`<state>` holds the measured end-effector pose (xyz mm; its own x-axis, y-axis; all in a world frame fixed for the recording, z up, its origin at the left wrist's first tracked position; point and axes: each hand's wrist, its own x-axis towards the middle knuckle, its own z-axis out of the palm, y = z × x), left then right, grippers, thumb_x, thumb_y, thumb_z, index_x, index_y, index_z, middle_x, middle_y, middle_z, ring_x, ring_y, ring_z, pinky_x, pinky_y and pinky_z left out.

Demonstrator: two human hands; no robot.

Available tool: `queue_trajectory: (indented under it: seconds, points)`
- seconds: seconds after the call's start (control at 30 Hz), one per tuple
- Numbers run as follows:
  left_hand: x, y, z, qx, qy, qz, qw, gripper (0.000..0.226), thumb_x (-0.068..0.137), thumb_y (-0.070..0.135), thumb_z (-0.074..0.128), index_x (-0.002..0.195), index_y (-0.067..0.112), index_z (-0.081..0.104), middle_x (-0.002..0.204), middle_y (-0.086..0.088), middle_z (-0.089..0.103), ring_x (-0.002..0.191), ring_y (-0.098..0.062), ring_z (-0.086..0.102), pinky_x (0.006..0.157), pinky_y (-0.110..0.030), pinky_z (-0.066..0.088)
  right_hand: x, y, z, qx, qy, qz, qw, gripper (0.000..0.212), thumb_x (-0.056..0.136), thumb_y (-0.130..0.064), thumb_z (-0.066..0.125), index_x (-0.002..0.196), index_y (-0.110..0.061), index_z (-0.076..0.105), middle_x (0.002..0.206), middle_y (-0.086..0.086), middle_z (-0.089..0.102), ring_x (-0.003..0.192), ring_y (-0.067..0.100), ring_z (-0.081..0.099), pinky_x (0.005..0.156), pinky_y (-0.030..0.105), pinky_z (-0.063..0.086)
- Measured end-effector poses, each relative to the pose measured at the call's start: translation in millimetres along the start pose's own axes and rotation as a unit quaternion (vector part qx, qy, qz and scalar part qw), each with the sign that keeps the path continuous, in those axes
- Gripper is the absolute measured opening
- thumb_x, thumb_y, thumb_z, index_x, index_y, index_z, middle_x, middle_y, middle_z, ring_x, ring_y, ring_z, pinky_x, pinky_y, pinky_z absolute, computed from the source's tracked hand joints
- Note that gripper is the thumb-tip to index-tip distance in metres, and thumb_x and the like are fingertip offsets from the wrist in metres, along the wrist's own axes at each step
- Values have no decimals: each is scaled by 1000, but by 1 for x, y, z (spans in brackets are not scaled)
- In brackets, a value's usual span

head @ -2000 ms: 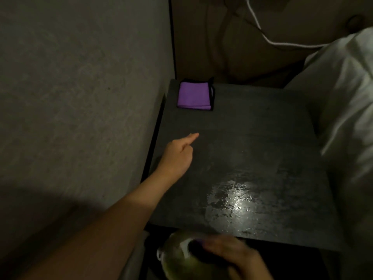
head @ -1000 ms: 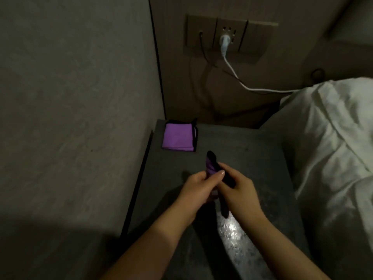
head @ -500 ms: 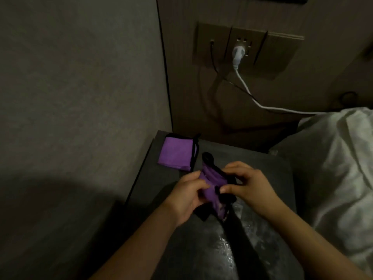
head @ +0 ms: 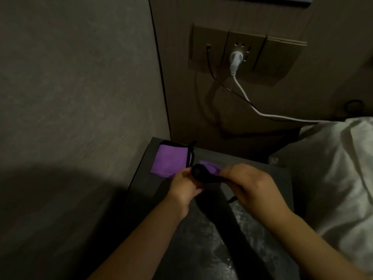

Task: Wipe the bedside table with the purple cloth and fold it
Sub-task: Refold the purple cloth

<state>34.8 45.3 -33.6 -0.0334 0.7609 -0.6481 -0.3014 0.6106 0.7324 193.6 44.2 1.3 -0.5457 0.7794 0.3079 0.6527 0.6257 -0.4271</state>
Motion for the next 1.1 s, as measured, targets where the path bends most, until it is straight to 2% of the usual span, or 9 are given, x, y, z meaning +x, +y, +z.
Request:
queue_trajectory:
  seconds: [0.1,0.23,0.37,0.43,0.5,0.57,0.67,0.83,1.1]
  points:
    - [-2,6,1,-202,-69,-122,969,37,94,31,38,99,4,62,84,-18,72,88,-30,62,75,-43,49,-8,-6,9,-23,-53,-56,997,26,78,-18,50,95,-14,69,91,1,71,80,14,62,70,22,47]
    - [-1,9,2,-166,-96,-109,975,31,88,31,52,101,6,65,77,-10,75,77,-23,69,68,-35,50,-20,-1,18,18,-140,-85,986,29,81,-35,53,96,-18,69,100,-3,70,97,9,59,89,18,41]
    - [3,6,5,-135,-81,-52,986,22,90,8,47,108,11,60,92,-5,68,85,-21,63,73,-32,51,-21,12,13,266,36,198,943,39,73,-52,64,104,-28,64,112,-12,61,105,-5,52,92,8,37]
    - [4,5,7,-149,-86,-34,985,21,91,5,44,97,16,62,88,-1,68,83,-18,62,76,-29,50,-16,25,21,442,103,415,788,52,71,-36,69,119,-24,54,119,-4,58,99,-2,54,82,15,43]
    - [4,6,11,-155,-97,-35,983,22,92,6,44,96,17,62,86,1,68,84,-18,62,80,-30,48,-13,35,37,640,33,526,560,63,68,-45,61,123,-16,53,122,9,60,100,18,60,78,31,48]
    - [4,5,15,-126,-123,-30,984,23,92,7,44,103,18,61,91,0,68,86,-18,63,81,-31,49,-9,36,46,692,-11,550,468,59,64,-48,60,113,-16,61,113,11,66,97,26,64,75,37,52]
    - [11,5,12,-74,-134,-14,988,25,93,7,41,98,22,60,91,3,69,81,-12,66,74,-26,55,-1,39,51,699,7,541,467,42,64,-28,66,103,-11,65,97,11,72,82,25,69,65,37,58]
    - [32,-2,3,116,-2,79,990,25,94,9,43,115,12,57,118,-10,62,101,-20,59,91,-33,49,4,50,61,629,65,478,610,26,81,-9,56,106,-4,63,99,14,71,91,28,66,81,39,51]
    - [49,-10,-1,300,51,164,938,33,91,13,50,124,8,53,111,-11,64,101,-16,57,85,-25,43,5,63,74,638,105,468,602,25,91,-9,43,108,-8,61,104,13,69,97,27,63,82,39,53]
